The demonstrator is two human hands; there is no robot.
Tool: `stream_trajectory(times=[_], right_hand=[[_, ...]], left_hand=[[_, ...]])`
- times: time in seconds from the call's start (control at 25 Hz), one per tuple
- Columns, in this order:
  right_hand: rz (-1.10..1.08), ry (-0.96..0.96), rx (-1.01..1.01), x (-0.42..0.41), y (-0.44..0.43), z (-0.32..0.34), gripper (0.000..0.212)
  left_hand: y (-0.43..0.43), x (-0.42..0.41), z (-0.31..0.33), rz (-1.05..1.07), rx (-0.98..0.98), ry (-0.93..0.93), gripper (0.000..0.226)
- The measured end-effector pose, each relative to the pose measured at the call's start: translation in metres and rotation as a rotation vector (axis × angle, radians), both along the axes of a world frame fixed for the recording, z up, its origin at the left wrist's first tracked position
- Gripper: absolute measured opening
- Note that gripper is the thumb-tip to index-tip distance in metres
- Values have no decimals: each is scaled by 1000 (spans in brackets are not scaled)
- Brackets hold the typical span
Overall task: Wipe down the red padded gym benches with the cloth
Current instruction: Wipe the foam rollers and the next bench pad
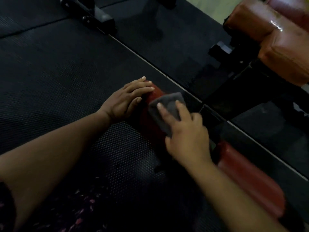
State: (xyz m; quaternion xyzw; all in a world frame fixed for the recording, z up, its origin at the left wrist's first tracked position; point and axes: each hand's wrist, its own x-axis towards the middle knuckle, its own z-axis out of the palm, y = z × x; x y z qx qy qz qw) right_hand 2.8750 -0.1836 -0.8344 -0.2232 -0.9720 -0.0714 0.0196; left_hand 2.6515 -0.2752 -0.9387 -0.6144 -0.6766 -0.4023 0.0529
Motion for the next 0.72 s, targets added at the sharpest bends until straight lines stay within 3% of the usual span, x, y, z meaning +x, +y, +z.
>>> stream_trajectory(times=[0.08,0.2,0.28,0.4,0.52,0.64,0.72], right_hand=[[168,41,87,22,-27,-26,61],[466,-169,289,15,-40,-54,51],[544,-234,307,-2,-39,-50,45],[475,-22,107,-17,-24,-30,48],[363,-17,-46,-20,-8,-7,67],[124,-1,-224,-35,19,15,73],[-116,84,-525,-56,54,20,66]], left_hand=[[-2,0,-1,5,9,-37,56],[-2,0,0,20,11,-47,52],[-3,0,0,11,-7,-55,54],[-4,2,0,13,-4,-116,60],[-6,9,-6,34,16,-304,60],[-16,14,-12,88,-9,-318,58],[-26,19,-11,130,-154,-370,72]])
